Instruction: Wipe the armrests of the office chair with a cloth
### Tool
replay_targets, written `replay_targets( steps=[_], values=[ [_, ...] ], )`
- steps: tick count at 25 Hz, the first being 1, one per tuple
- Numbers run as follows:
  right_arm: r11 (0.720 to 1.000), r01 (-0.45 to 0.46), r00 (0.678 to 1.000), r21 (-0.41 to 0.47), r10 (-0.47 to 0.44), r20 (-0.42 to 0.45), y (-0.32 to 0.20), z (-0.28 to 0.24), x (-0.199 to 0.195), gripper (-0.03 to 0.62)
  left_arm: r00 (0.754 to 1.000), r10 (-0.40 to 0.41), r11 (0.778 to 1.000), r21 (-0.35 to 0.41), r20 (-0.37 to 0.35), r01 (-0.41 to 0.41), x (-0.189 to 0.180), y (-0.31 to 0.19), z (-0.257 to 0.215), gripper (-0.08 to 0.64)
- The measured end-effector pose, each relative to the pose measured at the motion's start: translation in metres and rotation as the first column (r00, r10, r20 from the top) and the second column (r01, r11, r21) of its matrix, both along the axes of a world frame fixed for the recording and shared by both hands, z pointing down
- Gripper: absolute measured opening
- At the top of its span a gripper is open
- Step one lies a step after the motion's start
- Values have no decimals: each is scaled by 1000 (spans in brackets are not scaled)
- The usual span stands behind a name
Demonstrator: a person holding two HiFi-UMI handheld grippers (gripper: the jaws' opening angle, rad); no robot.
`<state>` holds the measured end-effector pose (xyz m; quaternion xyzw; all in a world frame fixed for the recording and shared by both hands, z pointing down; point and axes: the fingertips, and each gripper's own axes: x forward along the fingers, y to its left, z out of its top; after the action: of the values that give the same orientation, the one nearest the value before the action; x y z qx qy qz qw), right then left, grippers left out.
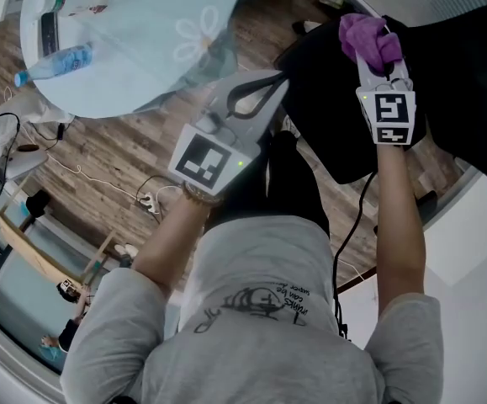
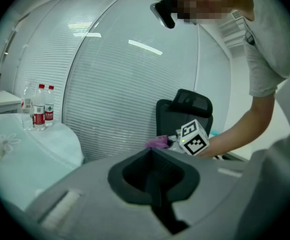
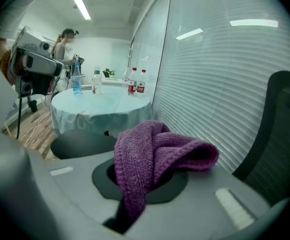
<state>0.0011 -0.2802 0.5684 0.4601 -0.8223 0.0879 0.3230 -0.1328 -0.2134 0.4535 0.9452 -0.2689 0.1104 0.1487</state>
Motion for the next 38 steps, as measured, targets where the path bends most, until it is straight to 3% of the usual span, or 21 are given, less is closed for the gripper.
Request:
replay_targets(
  steps=[12,20,26,38],
  values=[
    [997,-36,987,68,25,159,44,-137,-24,31,1000,-10,998,56,-28,12,6,6,-100,0],
    [983,-62,964,172,15,264,88,-255,-35,31,996,-5,993,121,-86,16,17,30,-188,-1],
    [964,-64,952,258,-18,304,120,-342,-38,31,989,12,989,146,-148,10,20,50,-252,-2],
    [935,-33,938,354,-93,333,174,-456,-48,31,983,65,978,208,-173,-28,38,98,-341,-2]
  ],
)
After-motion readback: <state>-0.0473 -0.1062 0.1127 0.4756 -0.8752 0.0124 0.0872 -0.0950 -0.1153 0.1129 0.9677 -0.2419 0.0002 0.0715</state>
